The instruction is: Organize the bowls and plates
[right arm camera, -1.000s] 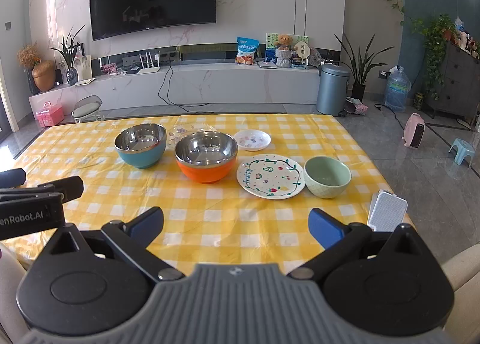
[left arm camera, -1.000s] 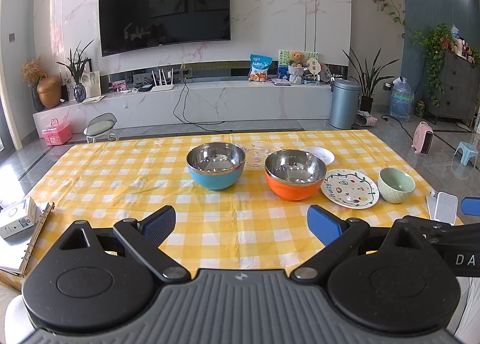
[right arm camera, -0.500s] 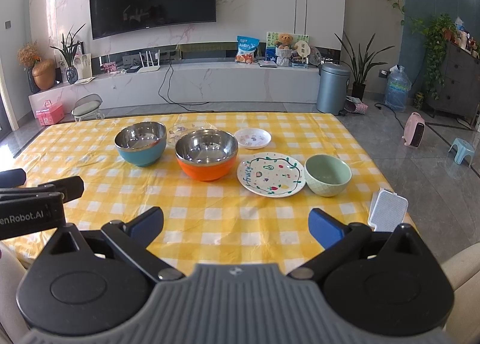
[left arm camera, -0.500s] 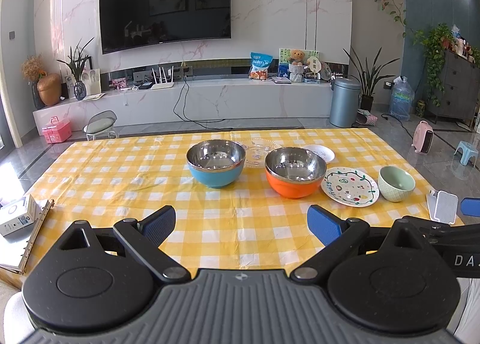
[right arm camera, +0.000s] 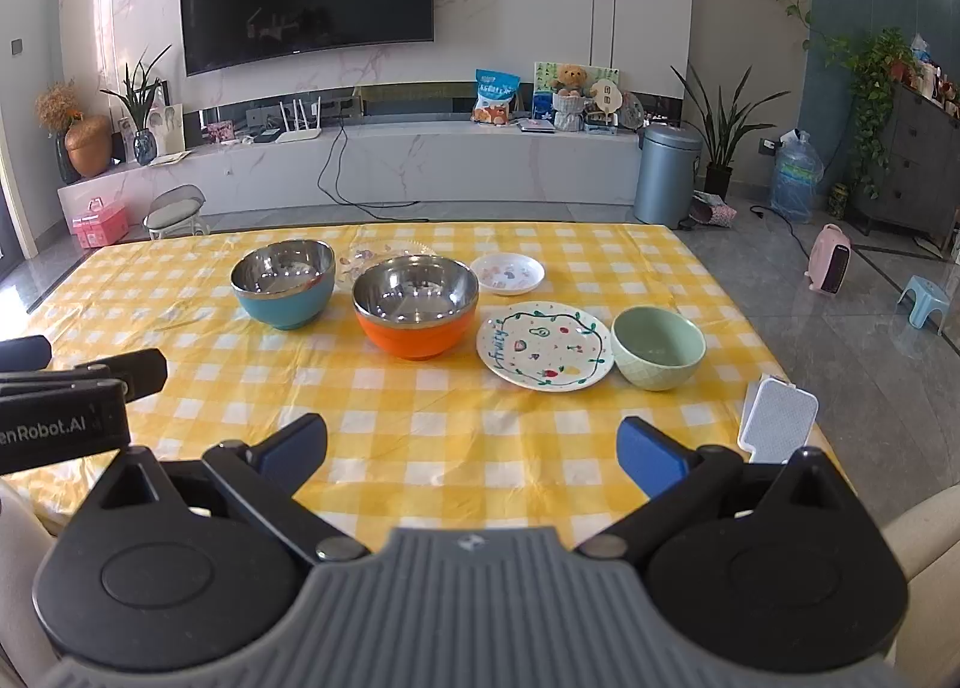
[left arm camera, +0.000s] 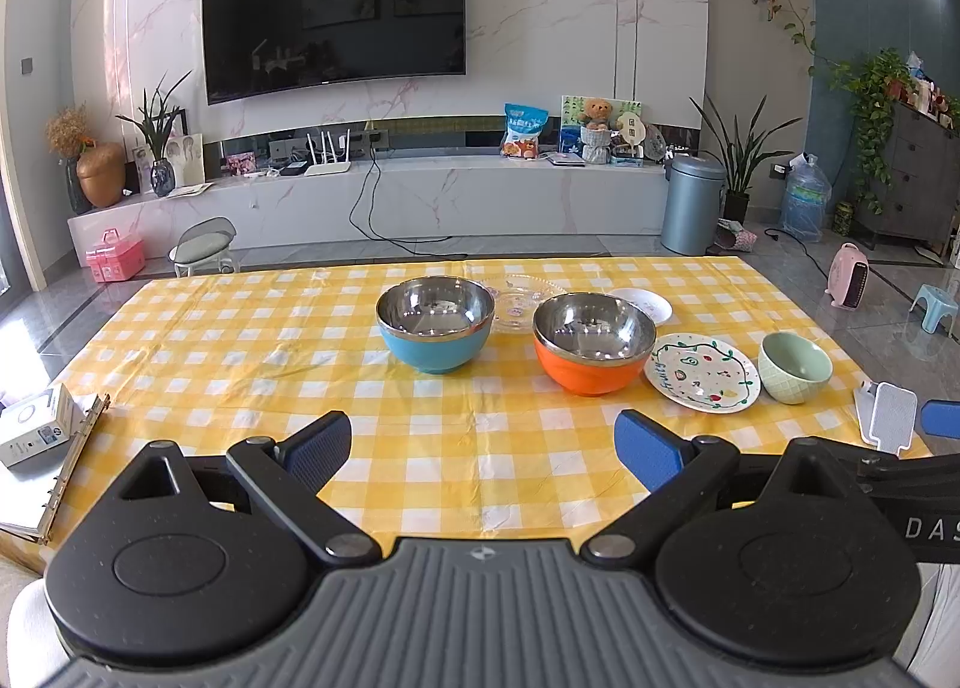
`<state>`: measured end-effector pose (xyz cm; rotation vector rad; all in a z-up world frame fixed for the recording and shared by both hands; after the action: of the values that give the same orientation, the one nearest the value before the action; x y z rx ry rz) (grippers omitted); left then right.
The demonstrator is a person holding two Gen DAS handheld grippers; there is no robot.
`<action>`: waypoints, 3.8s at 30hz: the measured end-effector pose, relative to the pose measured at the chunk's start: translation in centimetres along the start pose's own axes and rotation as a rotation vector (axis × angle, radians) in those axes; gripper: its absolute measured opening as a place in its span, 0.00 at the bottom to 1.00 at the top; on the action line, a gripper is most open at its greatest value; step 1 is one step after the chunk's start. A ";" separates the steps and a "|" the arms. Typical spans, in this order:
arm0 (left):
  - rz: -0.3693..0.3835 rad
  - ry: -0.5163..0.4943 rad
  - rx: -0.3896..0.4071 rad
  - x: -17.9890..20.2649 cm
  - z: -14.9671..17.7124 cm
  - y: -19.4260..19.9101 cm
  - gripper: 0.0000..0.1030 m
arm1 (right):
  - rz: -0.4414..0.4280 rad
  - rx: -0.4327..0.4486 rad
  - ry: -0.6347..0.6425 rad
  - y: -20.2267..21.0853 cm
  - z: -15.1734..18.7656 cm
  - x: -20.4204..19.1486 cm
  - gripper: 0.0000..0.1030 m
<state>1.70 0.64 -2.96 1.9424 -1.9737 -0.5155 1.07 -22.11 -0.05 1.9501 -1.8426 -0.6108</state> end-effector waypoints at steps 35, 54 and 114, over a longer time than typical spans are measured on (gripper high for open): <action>0.120 -0.001 -0.105 1.5 -1.9 -9.0 0.63 | -0.056 0.061 -0.039 -7.9 -1.8 1.6 0.79; 0.164 0.124 -0.269 0.3 -6.8 -23.2 0.63 | -0.049 -0.171 -0.146 -26.2 -8.5 1.6 0.64; 0.080 0.268 -0.454 -8.3 -0.4 -13.5 0.11 | -0.284 -0.433 -0.268 -17.7 -0.4 -6.5 0.18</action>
<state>13.99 8.77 -8.82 1.5550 -1.5939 -0.5873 15.67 -14.58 -9.25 1.9049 -1.4156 -1.2959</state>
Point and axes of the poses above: each gripper's, at about its wrist camera, not at the fingertips, and y roughly against the way its jaws point, x to its right, z to its underside, the point moved 2 cm from there along -y, roughly the way its jaws point, and after that the axes turned 4 degrees about x, right-handed, at the moved point
